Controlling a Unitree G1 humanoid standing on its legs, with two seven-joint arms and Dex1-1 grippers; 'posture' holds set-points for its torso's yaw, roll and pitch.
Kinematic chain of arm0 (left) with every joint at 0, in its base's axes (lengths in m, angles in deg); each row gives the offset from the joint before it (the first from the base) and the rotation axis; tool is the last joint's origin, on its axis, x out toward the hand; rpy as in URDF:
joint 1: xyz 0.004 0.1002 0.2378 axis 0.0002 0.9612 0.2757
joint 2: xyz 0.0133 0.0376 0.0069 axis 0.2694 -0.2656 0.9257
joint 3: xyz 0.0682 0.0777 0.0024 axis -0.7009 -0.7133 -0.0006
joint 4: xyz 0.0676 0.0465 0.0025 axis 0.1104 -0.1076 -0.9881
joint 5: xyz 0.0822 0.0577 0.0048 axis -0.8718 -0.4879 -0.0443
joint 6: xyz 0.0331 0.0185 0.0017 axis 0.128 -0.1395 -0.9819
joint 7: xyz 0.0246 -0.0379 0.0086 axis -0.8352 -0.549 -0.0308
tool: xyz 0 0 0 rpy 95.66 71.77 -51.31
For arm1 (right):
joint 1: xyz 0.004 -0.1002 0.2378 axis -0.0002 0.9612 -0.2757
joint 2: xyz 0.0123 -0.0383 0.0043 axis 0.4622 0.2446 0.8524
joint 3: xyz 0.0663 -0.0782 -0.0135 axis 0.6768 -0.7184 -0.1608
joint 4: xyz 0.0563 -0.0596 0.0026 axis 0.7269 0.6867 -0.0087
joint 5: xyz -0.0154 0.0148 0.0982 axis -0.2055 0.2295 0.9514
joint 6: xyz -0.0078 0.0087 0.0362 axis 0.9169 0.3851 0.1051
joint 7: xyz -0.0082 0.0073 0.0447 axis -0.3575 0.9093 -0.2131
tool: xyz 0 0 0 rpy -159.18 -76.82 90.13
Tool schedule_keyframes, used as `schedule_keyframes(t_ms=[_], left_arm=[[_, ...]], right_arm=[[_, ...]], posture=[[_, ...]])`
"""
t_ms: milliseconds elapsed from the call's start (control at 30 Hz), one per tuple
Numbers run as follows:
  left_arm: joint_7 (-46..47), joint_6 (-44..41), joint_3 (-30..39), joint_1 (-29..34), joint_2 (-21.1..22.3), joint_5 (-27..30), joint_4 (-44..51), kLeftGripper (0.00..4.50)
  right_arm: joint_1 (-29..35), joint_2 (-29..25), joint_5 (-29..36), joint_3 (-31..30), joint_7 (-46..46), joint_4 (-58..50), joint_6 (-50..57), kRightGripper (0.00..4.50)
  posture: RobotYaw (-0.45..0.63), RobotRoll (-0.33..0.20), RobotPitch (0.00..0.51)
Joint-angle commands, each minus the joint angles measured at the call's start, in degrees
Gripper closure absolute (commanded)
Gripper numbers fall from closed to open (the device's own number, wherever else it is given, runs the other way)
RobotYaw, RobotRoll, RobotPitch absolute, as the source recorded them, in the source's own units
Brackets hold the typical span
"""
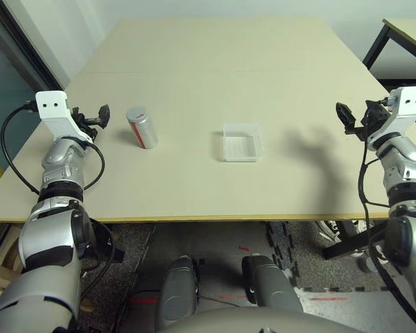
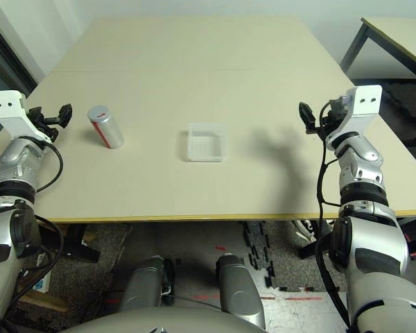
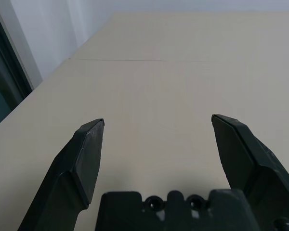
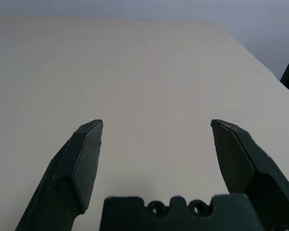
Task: Pour the medicine from the bottle into the box.
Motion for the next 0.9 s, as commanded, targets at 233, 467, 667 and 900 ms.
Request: schedule_keyframes(t_ms=[233,467,667,900], left_arm=[[-0.18,0.62,-0.27,0.5,-0.21,-0.51,-0.21,0.0],[0.09,0.52,-0.02,0.06,0.32,-0.47,-0.69,0.0],[-0.12,0.45,0.34,0.52,0.76,-0.1,0.05,0.0],[-0.77,-0.31,0.75,0.37,2.47,0.36,0.83,0.0]], right_arm=[[0.53,-0.01,-0.02,-0.06,0.28,-0.58,-0.26,0.04],[0.44,0.88,1.36,0.48,1.92,-1.78,-0.48,0.04],[0.5,2.29,4.69,-0.24,10.57,-7.4,2.43,0.04],[5.31,3.36,9.67,-4.39,24.49,-22.75,11.57,0.04]], posture=[[-0.13,0.0,0.081],[-0.13,0.0,0.079],[-0.11,0.0,0.076],[-0.1,0.0,0.081]])
